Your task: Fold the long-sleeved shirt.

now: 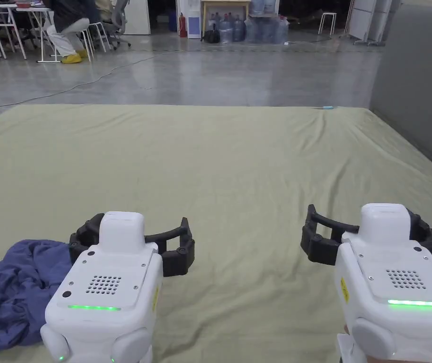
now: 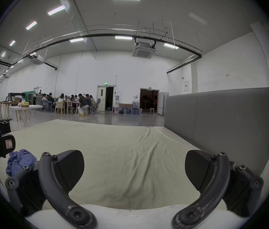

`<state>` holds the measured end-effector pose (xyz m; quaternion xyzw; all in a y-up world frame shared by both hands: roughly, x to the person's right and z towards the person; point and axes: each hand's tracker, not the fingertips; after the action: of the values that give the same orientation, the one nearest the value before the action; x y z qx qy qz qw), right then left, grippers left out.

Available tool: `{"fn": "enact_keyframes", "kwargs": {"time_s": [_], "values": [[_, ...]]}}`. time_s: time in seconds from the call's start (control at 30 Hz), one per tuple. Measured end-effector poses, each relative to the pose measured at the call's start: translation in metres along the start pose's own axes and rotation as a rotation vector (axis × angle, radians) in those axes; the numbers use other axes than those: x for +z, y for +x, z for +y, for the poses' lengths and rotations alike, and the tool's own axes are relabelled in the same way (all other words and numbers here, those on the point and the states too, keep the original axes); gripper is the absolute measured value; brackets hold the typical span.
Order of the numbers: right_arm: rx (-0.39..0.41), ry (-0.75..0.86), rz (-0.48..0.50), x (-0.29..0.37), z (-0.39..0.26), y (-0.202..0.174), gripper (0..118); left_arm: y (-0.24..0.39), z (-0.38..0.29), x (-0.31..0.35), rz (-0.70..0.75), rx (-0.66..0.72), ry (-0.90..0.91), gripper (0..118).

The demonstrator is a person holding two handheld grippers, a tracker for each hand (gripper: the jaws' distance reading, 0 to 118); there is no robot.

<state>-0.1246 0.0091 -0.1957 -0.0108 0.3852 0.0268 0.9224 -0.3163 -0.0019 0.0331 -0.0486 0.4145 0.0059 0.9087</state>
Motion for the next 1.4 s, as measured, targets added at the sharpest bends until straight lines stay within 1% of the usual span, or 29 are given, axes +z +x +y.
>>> {"fn": "enact_keyframes", "kwargs": {"time_s": [0.6, 0.77, 0.97, 1.2, 1.4], "values": [[-0.006, -0.009, 0.017, -0.0005, -0.0018, 0.0015, 118, 0.0024, -0.0006, 0.0009, -0.006, 0.001, -0.005, 118], [-0.012, -0.013, 0.014, -0.0001, -0.0054, 0.0031, 118, 0.0011, -0.0027, 0.0032, -0.005, 0.023, 0.003, 118], [-0.022, -0.018, 0.010, -0.0015, -0.0060, 0.0030, 118, 0.0011, -0.0041, 0.0005, -0.012, -0.010, -0.017, 118], [-0.015, -0.014, 0.017, 0.0013, -0.0068, 0.0008, 118, -0.0023, -0.0046, 0.0026, -0.010, 0.018, -0.014, 118], [-0.012, -0.009, 0.015, 0.0019, -0.0071, 0.0004, 118, -0.0044, -0.0061, 0.0043, 0.003, 0.007, -0.017, 118]]}}
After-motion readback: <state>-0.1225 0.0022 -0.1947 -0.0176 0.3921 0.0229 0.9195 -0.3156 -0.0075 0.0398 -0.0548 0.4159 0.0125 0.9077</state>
